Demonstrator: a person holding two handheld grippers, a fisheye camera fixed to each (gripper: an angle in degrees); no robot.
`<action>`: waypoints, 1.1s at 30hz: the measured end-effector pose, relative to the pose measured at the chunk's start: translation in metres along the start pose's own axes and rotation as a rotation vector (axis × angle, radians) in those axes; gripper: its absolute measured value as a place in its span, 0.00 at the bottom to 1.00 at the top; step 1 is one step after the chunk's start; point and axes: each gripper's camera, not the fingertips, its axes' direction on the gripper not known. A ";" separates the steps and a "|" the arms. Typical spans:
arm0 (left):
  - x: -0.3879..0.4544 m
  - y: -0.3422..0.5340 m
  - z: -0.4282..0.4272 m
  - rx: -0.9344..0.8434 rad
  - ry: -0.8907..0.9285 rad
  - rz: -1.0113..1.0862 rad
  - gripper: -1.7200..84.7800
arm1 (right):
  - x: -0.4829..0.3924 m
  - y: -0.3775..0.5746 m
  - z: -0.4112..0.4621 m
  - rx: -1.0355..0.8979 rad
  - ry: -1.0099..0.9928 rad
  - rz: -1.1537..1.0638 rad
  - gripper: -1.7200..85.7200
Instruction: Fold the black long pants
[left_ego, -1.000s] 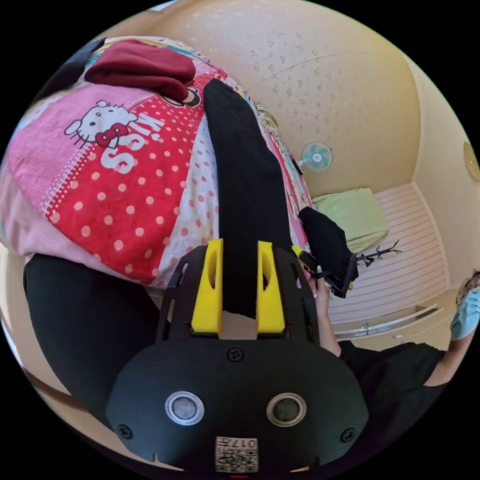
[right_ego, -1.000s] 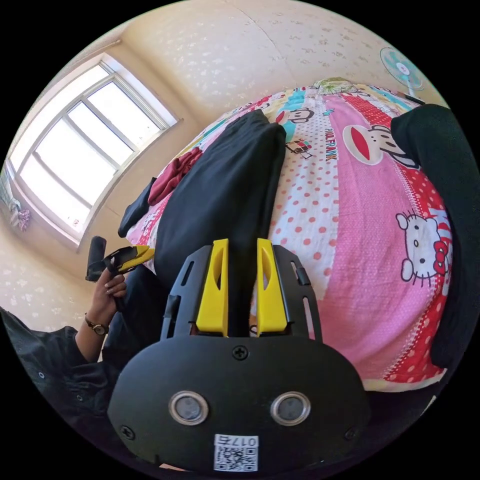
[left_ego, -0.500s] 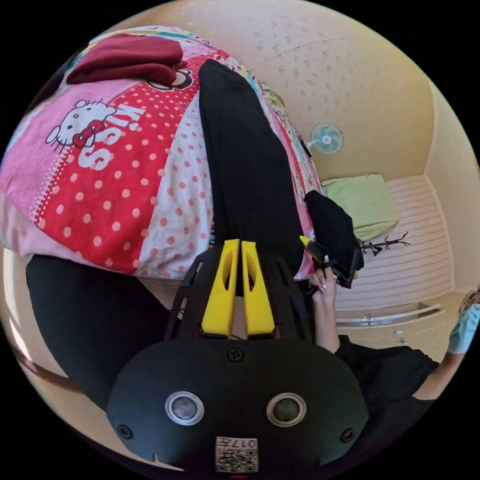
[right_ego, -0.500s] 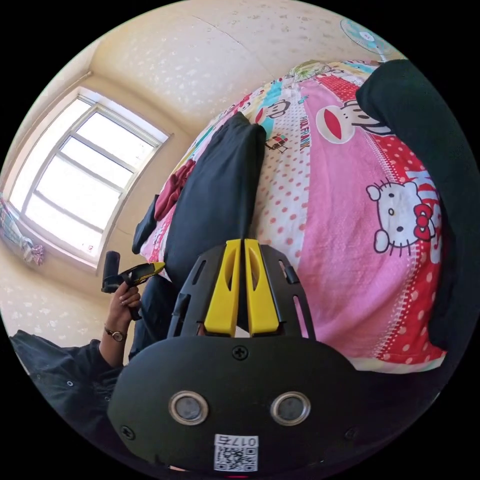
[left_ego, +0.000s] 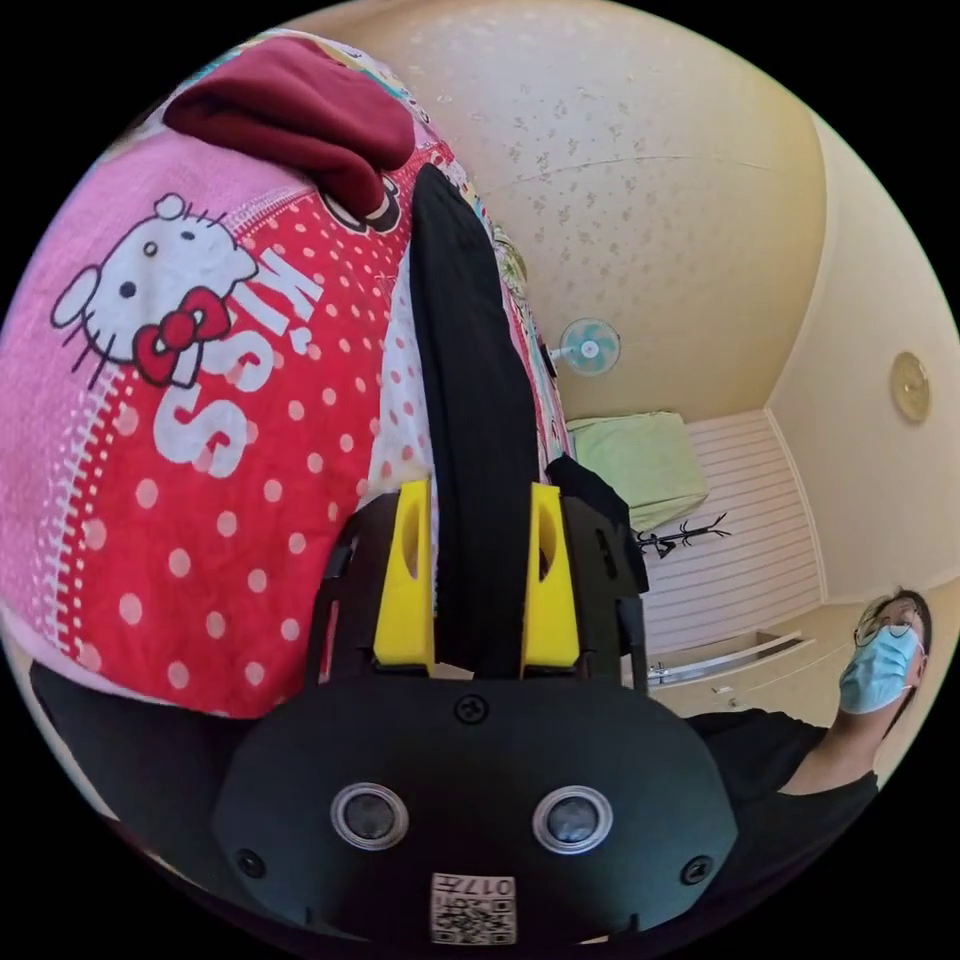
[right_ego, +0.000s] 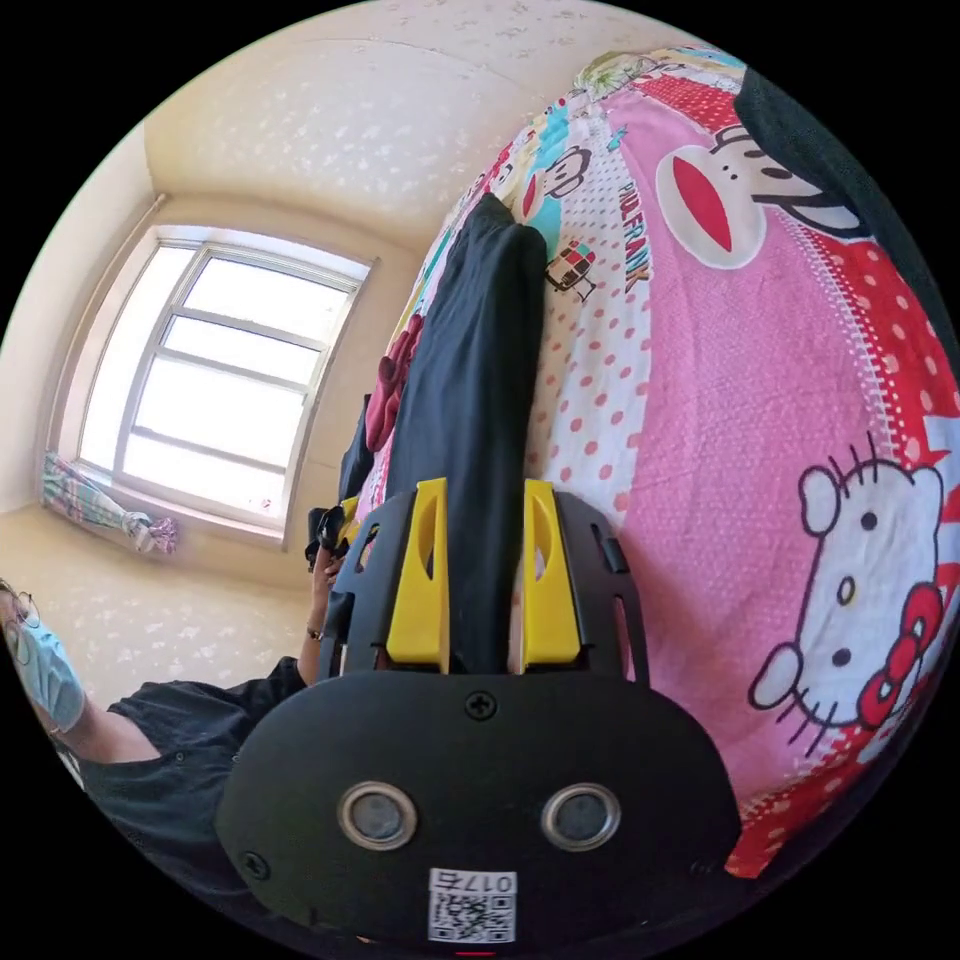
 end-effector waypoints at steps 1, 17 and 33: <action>0.000 -0.005 0.003 -0.011 0.005 0.002 0.18 | 0.003 -0.007 0.004 -0.011 -0.016 0.007 0.15; 0.048 0.033 0.024 -0.267 0.198 0.080 0.06 | -0.007 -0.023 -0.012 -0.179 -0.430 -0.089 0.03; 0.454 0.146 -0.173 0.060 0.577 0.979 0.07 | -0.415 0.099 -0.314 0.131 -0.598 -1.063 0.02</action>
